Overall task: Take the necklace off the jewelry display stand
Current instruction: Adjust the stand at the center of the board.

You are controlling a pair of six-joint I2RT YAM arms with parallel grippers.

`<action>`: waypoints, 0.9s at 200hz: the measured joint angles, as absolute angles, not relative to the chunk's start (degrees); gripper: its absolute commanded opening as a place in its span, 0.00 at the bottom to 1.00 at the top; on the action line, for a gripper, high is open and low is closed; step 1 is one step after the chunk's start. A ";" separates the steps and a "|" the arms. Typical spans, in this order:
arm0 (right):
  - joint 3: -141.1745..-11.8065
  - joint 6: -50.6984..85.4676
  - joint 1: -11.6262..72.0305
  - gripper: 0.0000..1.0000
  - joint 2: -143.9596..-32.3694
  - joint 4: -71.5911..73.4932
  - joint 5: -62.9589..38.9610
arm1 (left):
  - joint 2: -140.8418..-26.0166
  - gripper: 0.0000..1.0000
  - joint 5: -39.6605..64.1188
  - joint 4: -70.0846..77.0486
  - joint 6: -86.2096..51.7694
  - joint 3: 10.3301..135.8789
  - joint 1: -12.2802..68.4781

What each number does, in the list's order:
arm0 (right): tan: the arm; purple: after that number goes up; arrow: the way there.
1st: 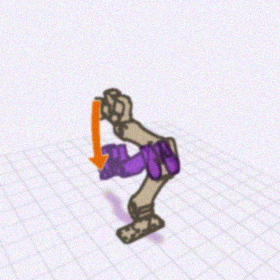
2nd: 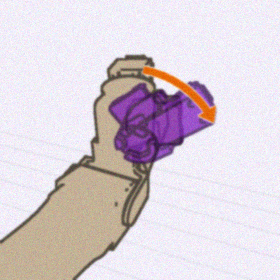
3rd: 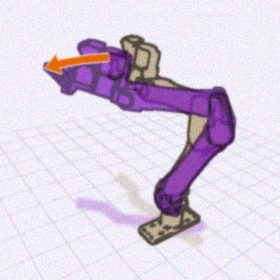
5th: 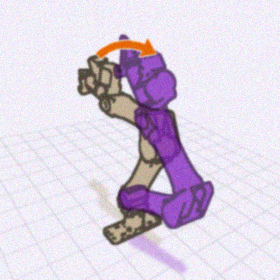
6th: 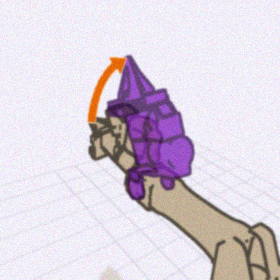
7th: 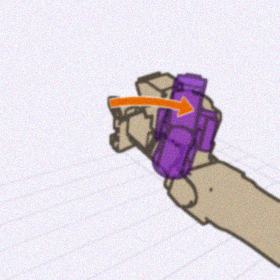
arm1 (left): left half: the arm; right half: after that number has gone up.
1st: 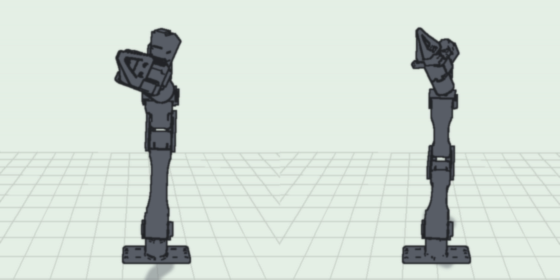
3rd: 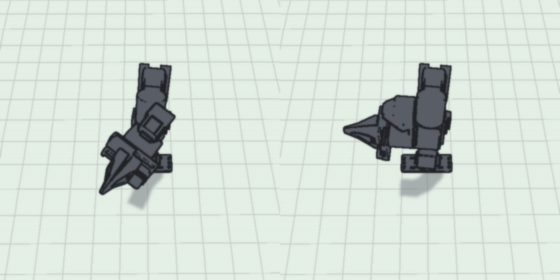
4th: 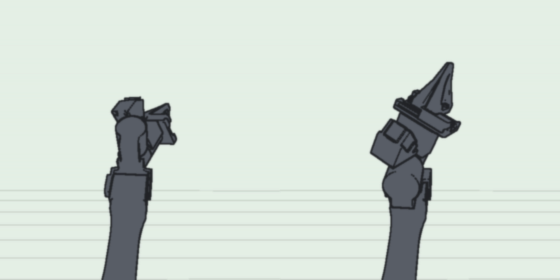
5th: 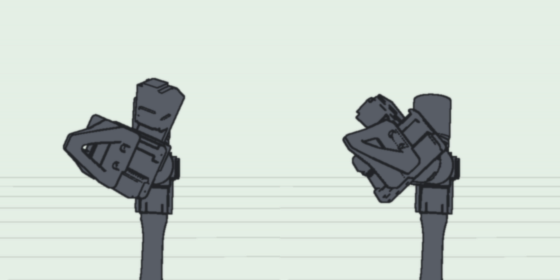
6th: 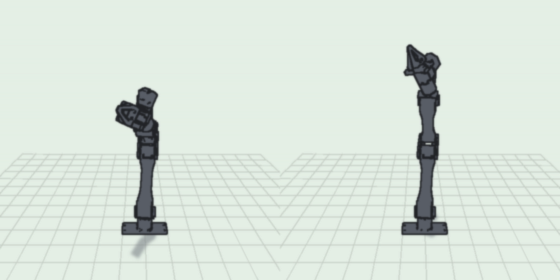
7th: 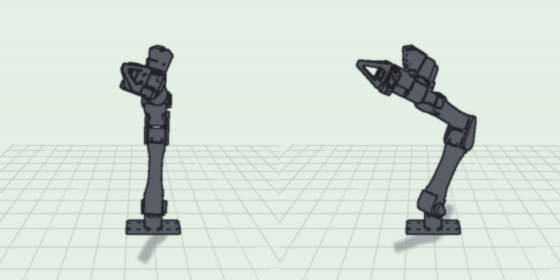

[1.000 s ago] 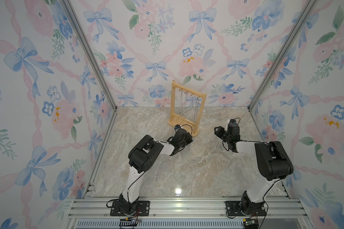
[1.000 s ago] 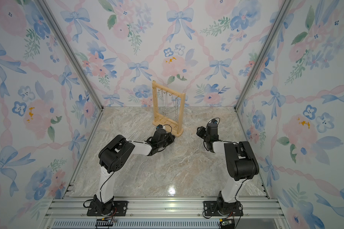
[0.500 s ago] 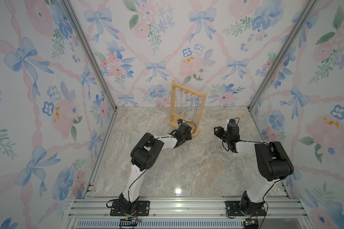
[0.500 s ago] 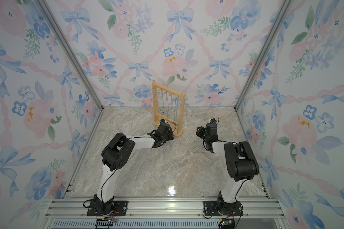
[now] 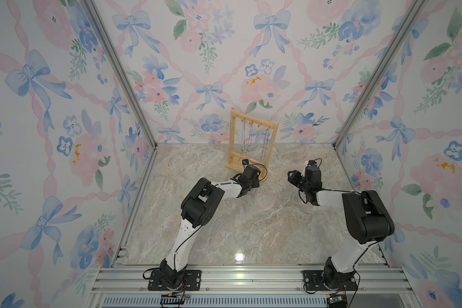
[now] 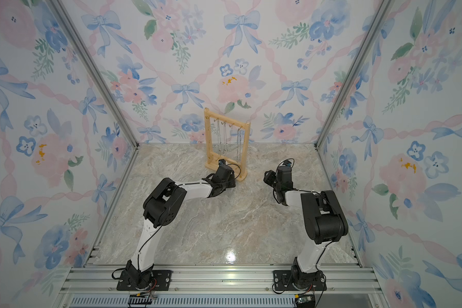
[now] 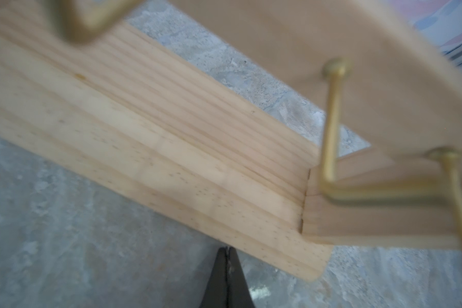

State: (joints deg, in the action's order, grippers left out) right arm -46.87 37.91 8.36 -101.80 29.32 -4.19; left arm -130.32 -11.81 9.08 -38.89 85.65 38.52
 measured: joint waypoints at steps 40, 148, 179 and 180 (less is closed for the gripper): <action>-46.87 37.93 8.36 0.45 -101.80 29.30 -4.19 | -133.25 0.00 -12.64 9.10 -38.09 89.84 39.09; -46.87 37.95 8.34 0.46 -101.80 29.30 -4.19 | -139.48 0.00 -14.15 8.21 -36.16 99.53 39.62; -46.87 37.95 8.34 0.46 -101.80 29.30 -4.19 | -139.81 0.00 -14.15 7.14 -36.14 100.49 39.62; -46.87 37.95 8.34 0.46 -101.80 29.30 -4.19 | -139.81 0.00 -14.15 7.14 -36.14 100.49 39.62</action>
